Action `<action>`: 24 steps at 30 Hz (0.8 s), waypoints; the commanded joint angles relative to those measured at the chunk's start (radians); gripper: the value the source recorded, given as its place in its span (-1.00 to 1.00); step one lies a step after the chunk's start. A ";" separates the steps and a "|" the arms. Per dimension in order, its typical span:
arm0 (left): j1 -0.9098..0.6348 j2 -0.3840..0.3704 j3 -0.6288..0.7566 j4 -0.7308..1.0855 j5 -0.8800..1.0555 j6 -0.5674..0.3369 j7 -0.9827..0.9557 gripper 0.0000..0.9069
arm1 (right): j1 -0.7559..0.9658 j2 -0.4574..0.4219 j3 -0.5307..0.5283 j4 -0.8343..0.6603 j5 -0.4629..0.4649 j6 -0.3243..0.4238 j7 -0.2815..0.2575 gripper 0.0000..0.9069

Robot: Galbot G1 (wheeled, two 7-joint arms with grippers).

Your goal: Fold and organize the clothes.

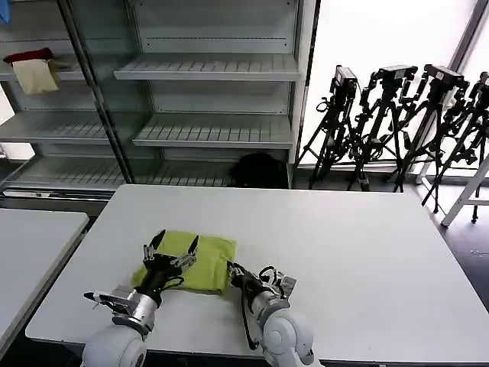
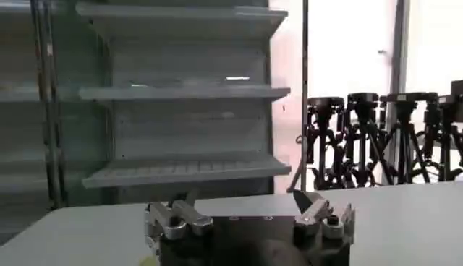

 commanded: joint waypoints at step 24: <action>-0.016 -0.027 0.011 0.053 -0.015 -0.019 -0.002 1.00 | -0.044 -0.141 0.130 0.178 0.100 -0.004 -0.020 1.00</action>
